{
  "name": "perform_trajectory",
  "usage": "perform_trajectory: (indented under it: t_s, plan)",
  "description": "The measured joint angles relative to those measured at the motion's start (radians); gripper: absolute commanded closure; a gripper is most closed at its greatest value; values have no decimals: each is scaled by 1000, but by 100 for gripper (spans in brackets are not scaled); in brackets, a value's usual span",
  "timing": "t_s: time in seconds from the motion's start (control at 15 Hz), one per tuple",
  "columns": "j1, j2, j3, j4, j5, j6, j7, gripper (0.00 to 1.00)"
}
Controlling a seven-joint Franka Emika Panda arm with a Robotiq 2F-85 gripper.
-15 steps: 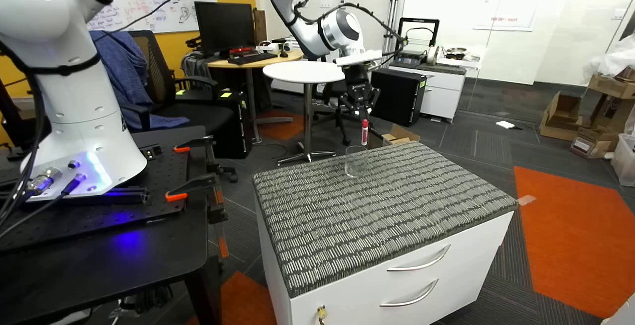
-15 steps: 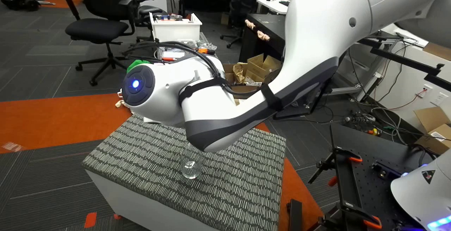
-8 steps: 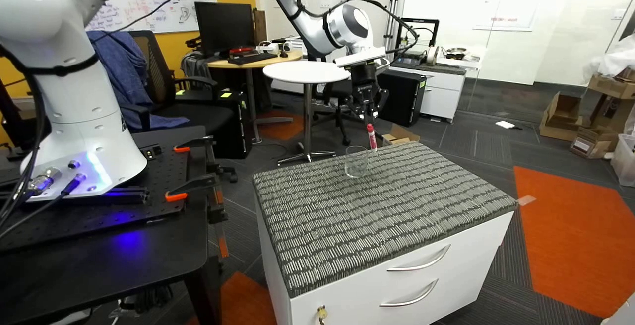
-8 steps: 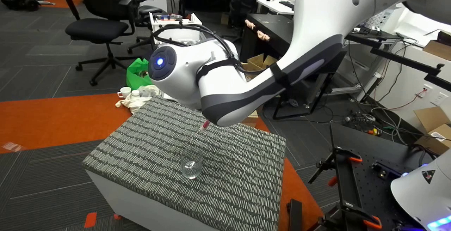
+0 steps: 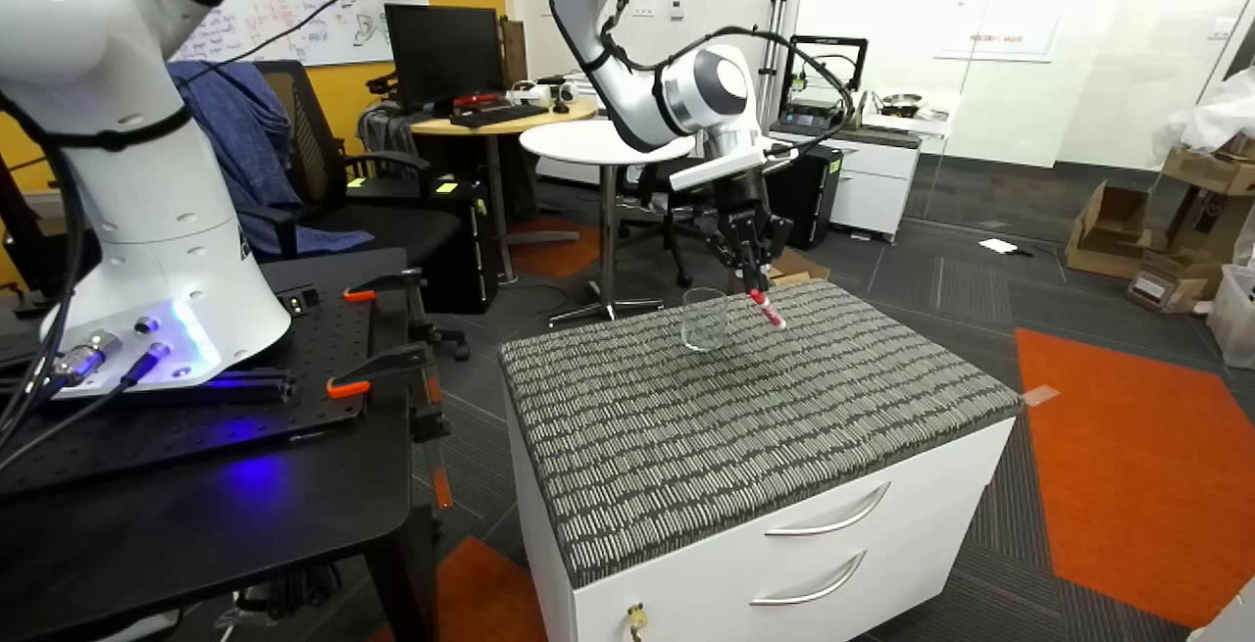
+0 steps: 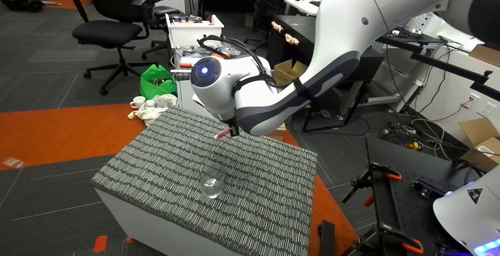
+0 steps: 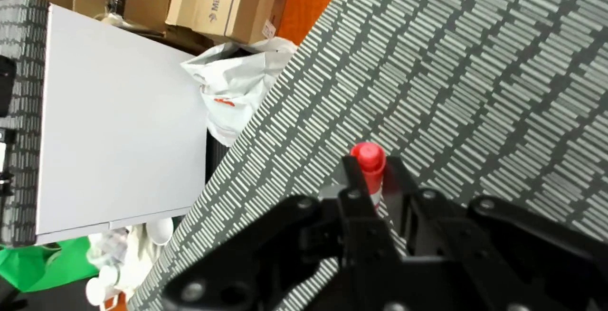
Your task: Remove the marker from the glass.
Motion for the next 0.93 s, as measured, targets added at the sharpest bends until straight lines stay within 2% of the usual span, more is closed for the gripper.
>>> perform_trajectory:
  t_s: [0.33,0.4,0.53,0.73,0.93]
  plan:
    - [33,94,-99,1,-17,272,266,96]
    - [47,111,-126,1,-18,315,317,58]
    - [79,137,-174,1,-19,378,399,50]
    - [123,161,-230,0,-17,431,483,28]
    - [147,166,-253,-2,-8,453,513,5]
